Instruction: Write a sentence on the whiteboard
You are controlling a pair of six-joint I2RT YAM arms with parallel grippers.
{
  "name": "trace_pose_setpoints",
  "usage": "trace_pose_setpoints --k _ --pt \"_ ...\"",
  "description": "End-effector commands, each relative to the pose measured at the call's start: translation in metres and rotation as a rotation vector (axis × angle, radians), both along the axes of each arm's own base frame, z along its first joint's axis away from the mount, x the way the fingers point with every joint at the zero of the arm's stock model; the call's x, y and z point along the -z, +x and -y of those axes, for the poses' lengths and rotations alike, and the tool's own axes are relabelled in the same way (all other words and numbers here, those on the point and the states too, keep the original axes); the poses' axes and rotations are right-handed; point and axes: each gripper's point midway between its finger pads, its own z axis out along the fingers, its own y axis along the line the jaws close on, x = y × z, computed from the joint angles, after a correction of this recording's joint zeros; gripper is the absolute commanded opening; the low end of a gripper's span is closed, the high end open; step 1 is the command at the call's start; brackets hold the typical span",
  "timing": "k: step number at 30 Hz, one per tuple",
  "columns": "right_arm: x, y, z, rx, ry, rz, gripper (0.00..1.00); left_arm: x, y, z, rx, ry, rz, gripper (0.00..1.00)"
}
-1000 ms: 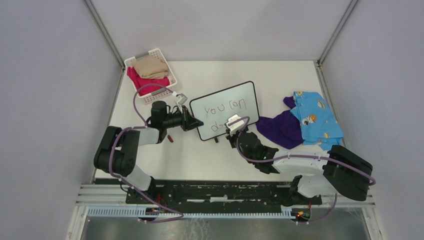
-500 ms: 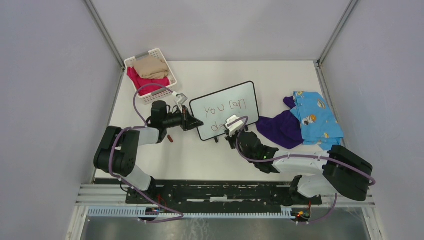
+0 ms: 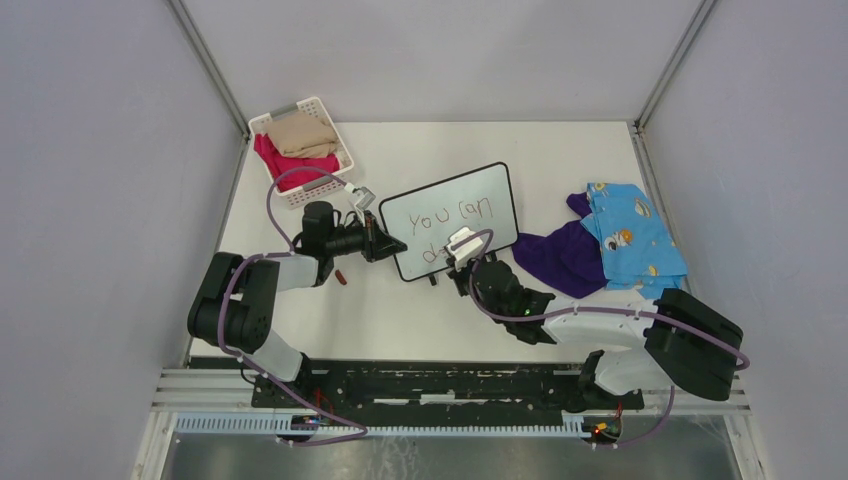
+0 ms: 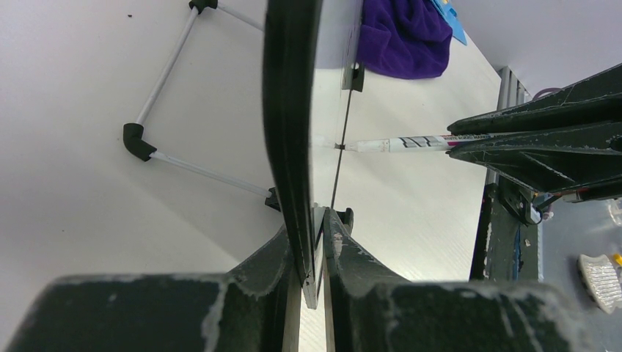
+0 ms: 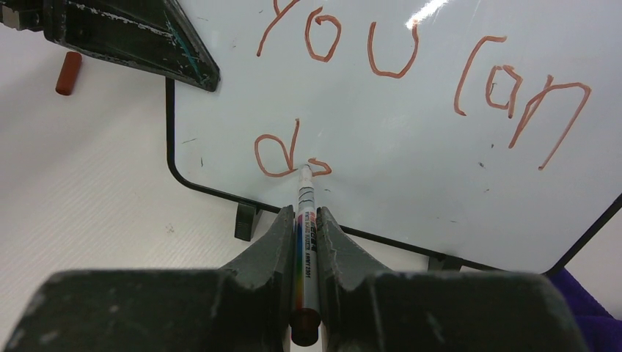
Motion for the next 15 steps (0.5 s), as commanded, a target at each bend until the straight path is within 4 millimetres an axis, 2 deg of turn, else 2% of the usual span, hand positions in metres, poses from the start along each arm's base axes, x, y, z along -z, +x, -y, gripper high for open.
trace_pose_setpoints --k 1,12,15 --pt "-0.02 0.013 -0.002 0.049 0.041 0.041 0.0 0.026 -0.002 -0.004 -0.018 0.087 -0.019 0.02" --pt "-0.031 0.006 0.024 0.082 0.084 0.074 0.0 0.027 -0.002 -0.005 -0.02 0.092 -0.022 0.02" --pt "-0.035 0.01 0.03 0.098 0.09 0.08 0.0 0.027 -0.001 -0.005 -0.02 0.092 -0.023 0.02"
